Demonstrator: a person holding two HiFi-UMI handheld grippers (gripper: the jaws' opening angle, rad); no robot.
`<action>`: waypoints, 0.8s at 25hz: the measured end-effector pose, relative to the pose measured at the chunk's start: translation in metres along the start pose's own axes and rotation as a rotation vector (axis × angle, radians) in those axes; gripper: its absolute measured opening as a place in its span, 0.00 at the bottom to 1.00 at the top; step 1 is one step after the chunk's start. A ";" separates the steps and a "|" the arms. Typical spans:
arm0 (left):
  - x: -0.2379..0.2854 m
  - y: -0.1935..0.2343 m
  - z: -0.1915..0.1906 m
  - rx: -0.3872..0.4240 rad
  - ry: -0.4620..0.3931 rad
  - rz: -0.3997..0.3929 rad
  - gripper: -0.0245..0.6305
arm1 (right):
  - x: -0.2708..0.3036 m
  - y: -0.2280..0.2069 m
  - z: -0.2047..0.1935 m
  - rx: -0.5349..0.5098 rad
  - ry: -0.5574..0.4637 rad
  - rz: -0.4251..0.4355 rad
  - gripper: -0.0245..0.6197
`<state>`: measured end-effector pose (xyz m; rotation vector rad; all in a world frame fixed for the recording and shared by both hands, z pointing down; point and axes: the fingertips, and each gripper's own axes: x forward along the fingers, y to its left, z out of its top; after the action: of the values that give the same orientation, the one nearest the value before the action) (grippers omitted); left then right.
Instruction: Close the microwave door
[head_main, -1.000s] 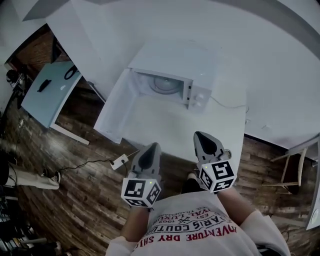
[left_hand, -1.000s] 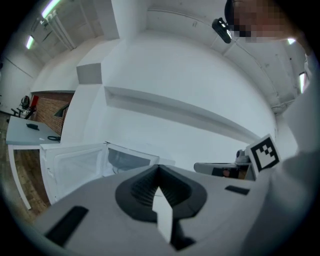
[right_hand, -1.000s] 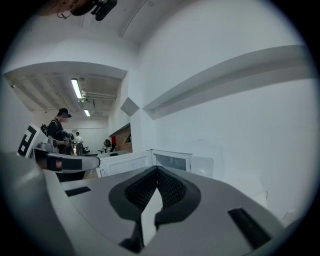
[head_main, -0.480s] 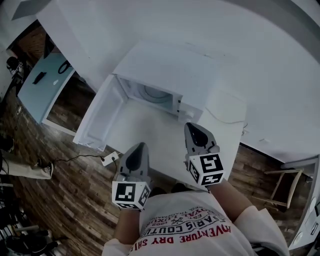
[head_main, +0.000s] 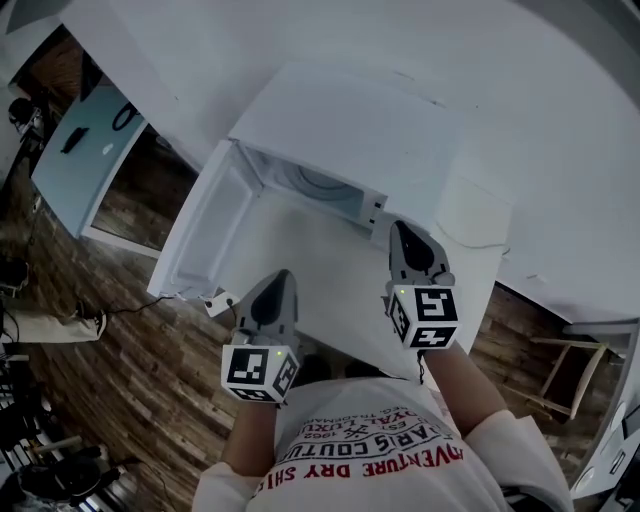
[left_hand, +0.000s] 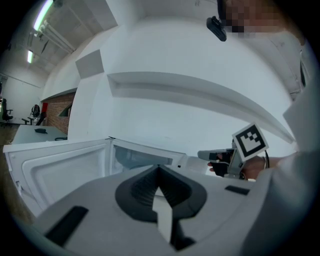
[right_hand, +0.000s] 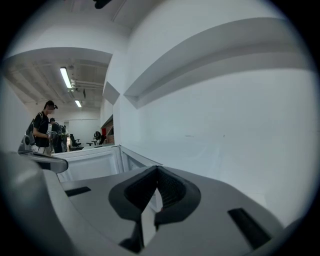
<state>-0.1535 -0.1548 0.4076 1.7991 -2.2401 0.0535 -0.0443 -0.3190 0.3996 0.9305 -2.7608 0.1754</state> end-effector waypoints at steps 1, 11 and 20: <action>0.001 0.006 0.000 0.000 0.003 0.003 0.04 | 0.004 -0.002 0.001 0.010 0.003 -0.008 0.06; -0.032 0.079 -0.001 -0.004 -0.009 0.131 0.04 | 0.027 -0.008 0.001 -0.021 0.049 -0.106 0.06; -0.115 0.178 -0.019 -0.032 -0.029 0.404 0.04 | 0.032 -0.012 -0.001 0.024 0.064 -0.133 0.06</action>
<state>-0.2993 -0.0004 0.4239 1.3129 -2.5730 0.0692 -0.0619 -0.3473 0.4088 1.0913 -2.6336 0.2116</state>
